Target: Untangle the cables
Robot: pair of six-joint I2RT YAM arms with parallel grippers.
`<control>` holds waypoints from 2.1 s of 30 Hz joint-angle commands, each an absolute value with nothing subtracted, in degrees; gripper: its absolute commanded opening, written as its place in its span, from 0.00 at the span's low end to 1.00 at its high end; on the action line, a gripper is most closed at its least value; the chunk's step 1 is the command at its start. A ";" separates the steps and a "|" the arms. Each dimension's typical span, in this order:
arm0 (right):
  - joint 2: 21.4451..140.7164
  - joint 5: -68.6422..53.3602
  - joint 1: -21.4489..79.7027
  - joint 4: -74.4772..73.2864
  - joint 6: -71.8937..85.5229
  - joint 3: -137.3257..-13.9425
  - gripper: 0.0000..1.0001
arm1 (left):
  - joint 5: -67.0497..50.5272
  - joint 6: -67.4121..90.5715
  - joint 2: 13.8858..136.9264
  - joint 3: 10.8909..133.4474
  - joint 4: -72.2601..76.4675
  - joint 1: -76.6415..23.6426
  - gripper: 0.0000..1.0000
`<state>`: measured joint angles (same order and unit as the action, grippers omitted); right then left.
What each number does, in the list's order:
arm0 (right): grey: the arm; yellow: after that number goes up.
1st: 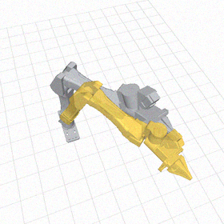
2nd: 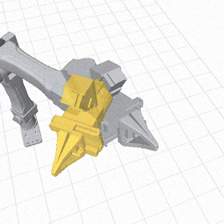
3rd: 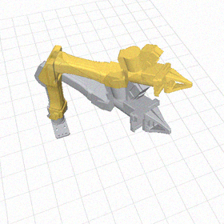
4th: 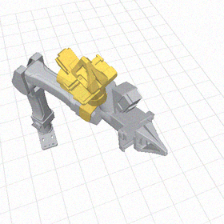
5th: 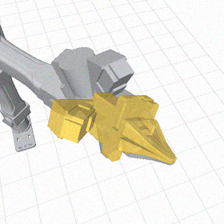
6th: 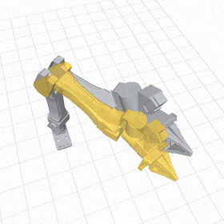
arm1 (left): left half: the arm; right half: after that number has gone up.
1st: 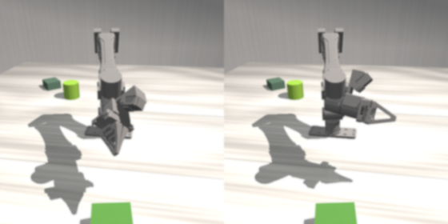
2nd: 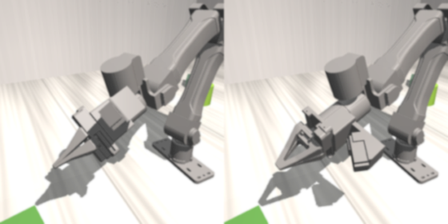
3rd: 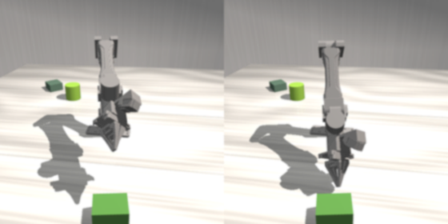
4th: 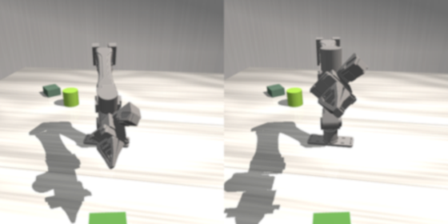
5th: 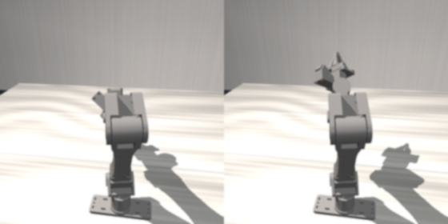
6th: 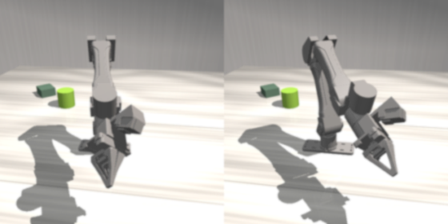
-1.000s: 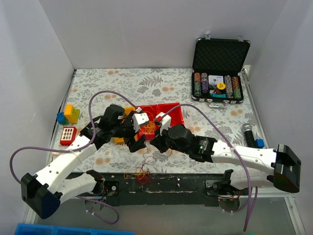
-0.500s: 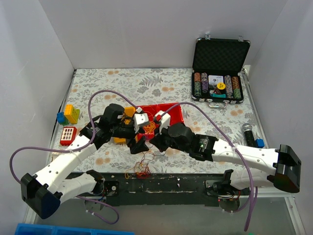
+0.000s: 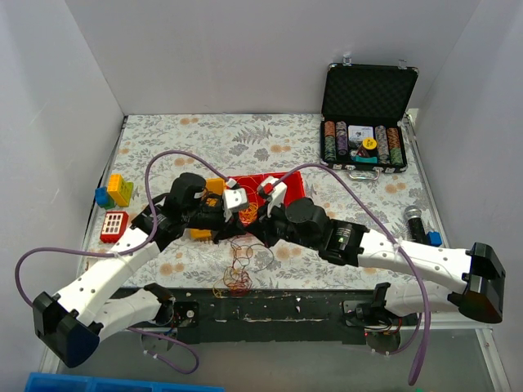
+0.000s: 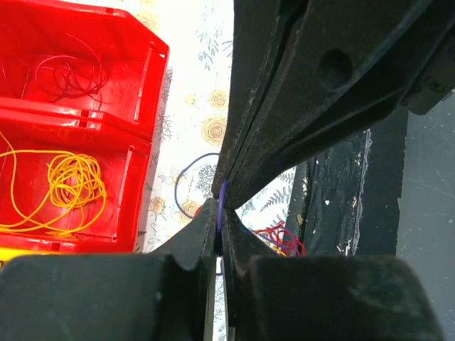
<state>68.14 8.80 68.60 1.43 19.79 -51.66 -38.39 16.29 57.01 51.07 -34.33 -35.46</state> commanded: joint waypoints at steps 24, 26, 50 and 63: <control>64.23 6.76 71.19 15.81 28.83 -33.92 0.88 | -28.13 19.42 53.18 57.05 -29.09 -35.24 0.00; 67.75 11.31 72.24 16.17 28.56 -35.50 0.88 | -27.95 19.51 52.39 56.52 -29.27 -35.24 0.00; 95.90 21.18 73.39 22.94 26.10 -43.96 0.20 | -11.80 23.73 47.73 62.84 -24.80 -35.24 0.00; 75.34 23.73 76.99 17.06 37.34 -24.45 0.02 | 5.44 17.85 49.39 72.07 -3.98 -35.16 0.00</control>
